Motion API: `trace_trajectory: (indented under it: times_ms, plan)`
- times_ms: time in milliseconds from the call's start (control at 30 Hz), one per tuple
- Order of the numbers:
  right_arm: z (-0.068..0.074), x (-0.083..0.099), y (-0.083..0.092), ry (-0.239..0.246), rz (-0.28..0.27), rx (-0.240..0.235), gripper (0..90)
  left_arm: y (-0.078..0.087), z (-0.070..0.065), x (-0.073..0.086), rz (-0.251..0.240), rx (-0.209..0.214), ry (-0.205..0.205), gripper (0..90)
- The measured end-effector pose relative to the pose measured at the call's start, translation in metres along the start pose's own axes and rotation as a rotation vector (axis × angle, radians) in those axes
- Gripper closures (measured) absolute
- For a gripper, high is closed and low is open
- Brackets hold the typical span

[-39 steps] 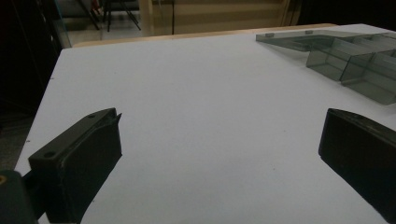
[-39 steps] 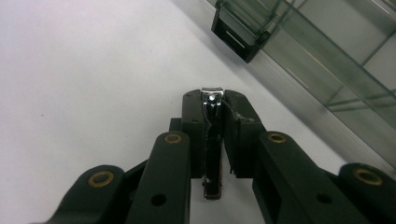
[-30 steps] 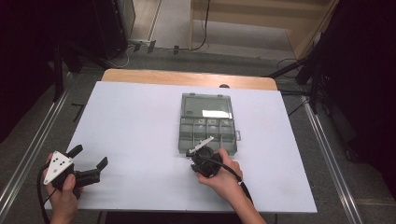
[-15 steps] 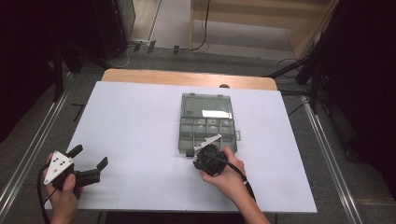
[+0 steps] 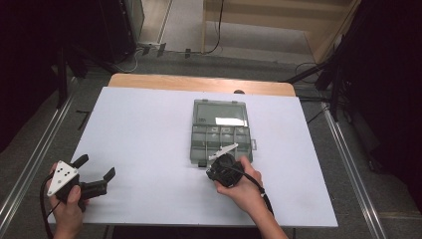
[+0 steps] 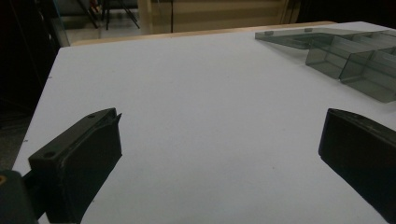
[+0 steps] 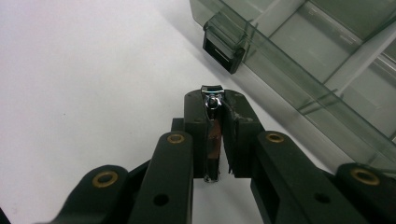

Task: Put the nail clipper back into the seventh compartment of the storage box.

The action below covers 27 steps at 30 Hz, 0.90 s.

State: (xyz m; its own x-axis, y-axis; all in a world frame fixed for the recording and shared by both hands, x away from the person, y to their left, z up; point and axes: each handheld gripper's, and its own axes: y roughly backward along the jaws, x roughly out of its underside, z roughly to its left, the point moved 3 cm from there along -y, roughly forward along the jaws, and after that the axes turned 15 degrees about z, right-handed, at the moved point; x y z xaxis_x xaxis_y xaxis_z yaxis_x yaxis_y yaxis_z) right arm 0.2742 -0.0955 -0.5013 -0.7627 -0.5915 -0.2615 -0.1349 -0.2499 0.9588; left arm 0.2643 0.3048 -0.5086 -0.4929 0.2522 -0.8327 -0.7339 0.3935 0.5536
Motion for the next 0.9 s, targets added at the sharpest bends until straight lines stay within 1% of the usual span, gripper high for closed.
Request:
trace_trajectory:
  times_ms: [300,367,900]
  plan:
    - [-0.001,0.001,0.006,-0.006,-0.022,0.0,82.6,0.0,0.0,0.0,-0.005,0.001,0.001,0.0]
    - [-0.003,0.002,0.009,-0.016,-0.026,-0.01,82.6,0.0,0.0,0.0,-0.005,0.001,-0.001,0.0]
    - [-0.013,0.006,0.025,-0.052,-0.064,-0.01,82.6,0.0,0.0,0.0,-0.001,0.0,-0.001,0.0]
